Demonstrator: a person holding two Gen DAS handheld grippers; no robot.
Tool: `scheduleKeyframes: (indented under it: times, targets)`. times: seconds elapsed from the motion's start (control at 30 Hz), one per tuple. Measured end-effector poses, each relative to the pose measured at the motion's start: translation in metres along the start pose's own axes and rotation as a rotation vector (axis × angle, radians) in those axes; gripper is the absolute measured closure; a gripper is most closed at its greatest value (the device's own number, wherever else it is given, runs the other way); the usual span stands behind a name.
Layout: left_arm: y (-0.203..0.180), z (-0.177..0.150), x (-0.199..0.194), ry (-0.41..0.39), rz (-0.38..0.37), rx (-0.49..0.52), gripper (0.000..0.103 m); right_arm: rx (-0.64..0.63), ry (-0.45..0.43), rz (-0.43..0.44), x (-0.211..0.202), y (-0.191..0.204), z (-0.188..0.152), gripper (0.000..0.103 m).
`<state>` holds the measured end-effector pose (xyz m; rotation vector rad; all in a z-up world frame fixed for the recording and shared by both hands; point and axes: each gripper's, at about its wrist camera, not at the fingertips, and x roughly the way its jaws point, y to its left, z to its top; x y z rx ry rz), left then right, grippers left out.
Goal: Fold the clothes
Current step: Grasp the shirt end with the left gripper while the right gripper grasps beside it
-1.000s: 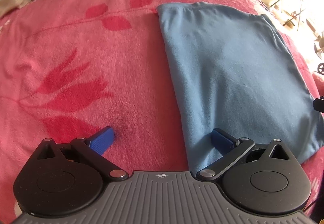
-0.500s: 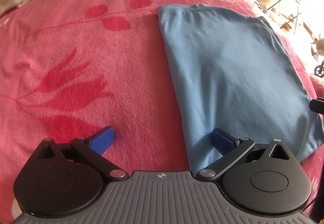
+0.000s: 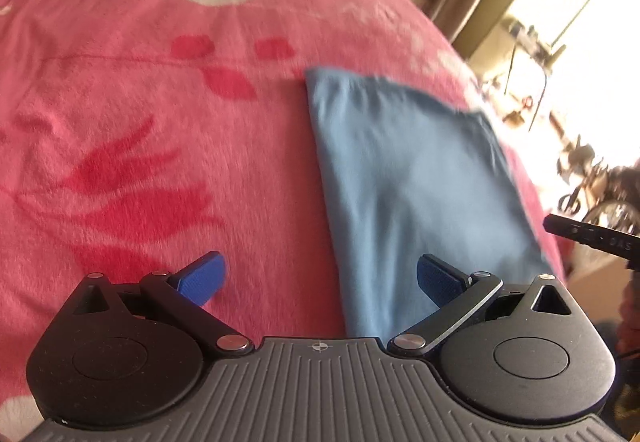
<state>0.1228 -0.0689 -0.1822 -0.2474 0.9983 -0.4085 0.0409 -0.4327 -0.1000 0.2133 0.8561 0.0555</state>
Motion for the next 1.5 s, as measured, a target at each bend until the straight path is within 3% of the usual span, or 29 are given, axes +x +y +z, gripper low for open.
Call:
scheduleKeyframes:
  times: [0.13, 0.2, 0.3, 0.5, 0.73, 1.1, 1.2, 1.4, 1.5]
  targets:
    - [0.008, 0.012, 0.007, -0.039, -0.059, -0.036, 0.014, 0.085, -0.019, 0.101, 0.016, -0.019, 0.025, 0.056]
    - [0.008, 0.016, 0.013, -0.042, -0.082, -0.035, 0.031, 0.140, -0.001, 0.163, 0.029, -0.031, 0.036, 0.053]
    - [0.009, 0.019, 0.023, -0.026, -0.123, -0.045, 0.044, 0.221, 0.042, 0.219, 0.049, -0.048, 0.043, 0.043]
    - [0.014, 0.033, 0.043, 0.000, -0.189, -0.068, 0.050, 0.375, 0.108, 0.307, 0.074, -0.084, 0.029, 0.041]
    - [0.021, 0.052, 0.070, 0.026, -0.246, -0.100, 0.053, 0.474, 0.116, 0.434, 0.102, -0.099, 0.037, 0.032]
    - [0.033, 0.080, 0.107, 0.026, -0.321, -0.163, 0.063, 0.484, 0.106, 0.570, 0.152, -0.096, 0.070, 0.028]
    - [0.034, 0.075, 0.104, 0.014, -0.333, -0.170, 0.063, 0.464, 0.098, 0.593, 0.152, -0.096, 0.068, 0.029]
    - [0.038, 0.062, 0.092, 0.041, -0.357, -0.164, 0.063, 0.390, 0.169, 0.666, 0.138, -0.096, 0.053, 0.030]
    - [0.037, 0.070, 0.103, 0.049, -0.362, -0.171, 0.064, 0.391, 0.189, 0.688, 0.142, -0.098, 0.052, 0.036]
